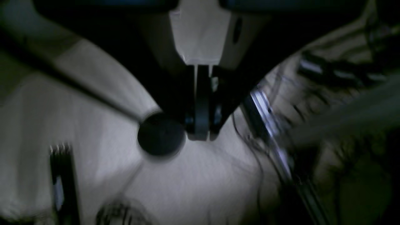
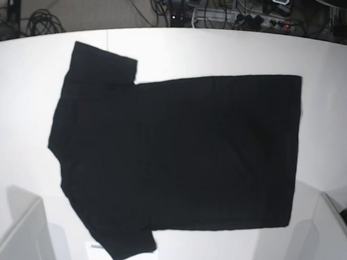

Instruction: Fold the T-shirt properly

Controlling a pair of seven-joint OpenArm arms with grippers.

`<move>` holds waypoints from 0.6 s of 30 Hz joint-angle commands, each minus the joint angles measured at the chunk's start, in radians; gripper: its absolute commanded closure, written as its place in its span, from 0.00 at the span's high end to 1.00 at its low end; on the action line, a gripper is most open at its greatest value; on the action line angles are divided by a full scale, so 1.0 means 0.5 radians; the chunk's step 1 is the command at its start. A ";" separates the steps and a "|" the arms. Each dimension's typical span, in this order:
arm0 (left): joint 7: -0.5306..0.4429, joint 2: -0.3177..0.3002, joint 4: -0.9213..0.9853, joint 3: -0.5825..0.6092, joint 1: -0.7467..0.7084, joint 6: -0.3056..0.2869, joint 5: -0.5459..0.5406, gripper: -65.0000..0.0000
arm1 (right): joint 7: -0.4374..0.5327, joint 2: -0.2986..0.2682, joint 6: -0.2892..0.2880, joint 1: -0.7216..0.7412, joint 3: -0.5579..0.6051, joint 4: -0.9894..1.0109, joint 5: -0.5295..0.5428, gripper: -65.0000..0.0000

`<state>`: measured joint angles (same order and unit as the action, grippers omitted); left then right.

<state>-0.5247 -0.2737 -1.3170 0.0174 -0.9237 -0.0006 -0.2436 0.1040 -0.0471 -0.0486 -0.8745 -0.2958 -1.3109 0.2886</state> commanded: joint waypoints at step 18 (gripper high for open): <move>-0.041 -0.135 -0.697 -0.138 -0.364 0.012 -0.131 0.00 | -0.697 0.154 -0.006 -0.005 -0.186 -1.341 0.235 0.31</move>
<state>-0.5175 -0.3363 -1.6527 -0.0479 -1.0851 0.0017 -0.3115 -0.2611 0.0357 -0.0513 -0.8627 -0.3801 -1.9697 0.4122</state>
